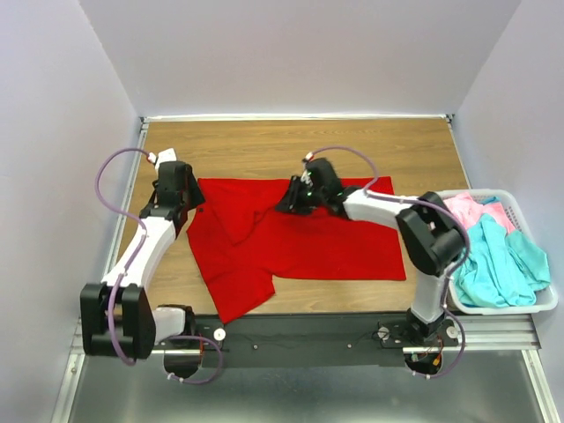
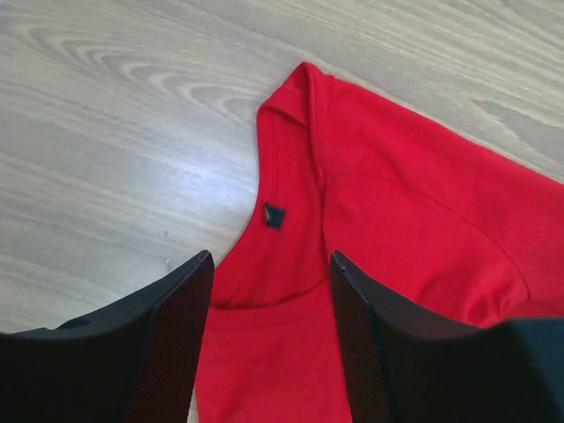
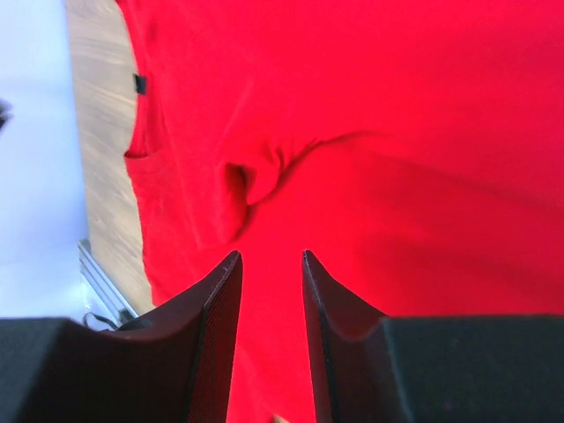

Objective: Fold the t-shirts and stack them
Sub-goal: Fold the tshirt

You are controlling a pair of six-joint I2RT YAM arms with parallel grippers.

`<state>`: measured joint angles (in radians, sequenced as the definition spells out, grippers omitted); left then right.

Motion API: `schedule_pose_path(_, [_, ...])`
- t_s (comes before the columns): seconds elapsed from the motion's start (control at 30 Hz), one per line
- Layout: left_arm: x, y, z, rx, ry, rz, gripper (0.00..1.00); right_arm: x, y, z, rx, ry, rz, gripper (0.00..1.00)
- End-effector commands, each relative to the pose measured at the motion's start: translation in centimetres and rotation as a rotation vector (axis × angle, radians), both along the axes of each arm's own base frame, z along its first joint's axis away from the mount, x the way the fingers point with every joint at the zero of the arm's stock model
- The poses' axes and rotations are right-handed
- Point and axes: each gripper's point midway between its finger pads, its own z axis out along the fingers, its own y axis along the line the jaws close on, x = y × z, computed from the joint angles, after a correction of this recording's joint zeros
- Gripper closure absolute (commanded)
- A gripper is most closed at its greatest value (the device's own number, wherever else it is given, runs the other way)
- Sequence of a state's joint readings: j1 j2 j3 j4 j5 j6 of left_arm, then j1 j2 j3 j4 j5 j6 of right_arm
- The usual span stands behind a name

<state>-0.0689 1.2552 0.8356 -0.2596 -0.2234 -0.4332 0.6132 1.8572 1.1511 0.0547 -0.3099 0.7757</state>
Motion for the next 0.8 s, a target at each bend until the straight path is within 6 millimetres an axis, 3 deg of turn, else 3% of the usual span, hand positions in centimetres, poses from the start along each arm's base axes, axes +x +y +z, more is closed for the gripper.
schedule_pose_path(0.0, [-0.6, 0.0, 2.1, -0.006, -0.096, -0.004, 0.37, 1.3, 3.8, -1.6, 0.062, 0.072, -0.144, 0.60])
schedule_pose_path(0.2, [-1.2, -0.1, 2.4, -0.021, -0.142, -0.001, 0.37, 0.0, 6.7, -4.8, 0.060, 0.156, -0.194, 0.69])
schedule_pose_path(0.77, [-0.9, -0.1, 2.8, -0.015, -0.145, -0.009, 0.37, -0.2, 8.2, -6.6, 0.081, 0.230, -0.276, 0.68])
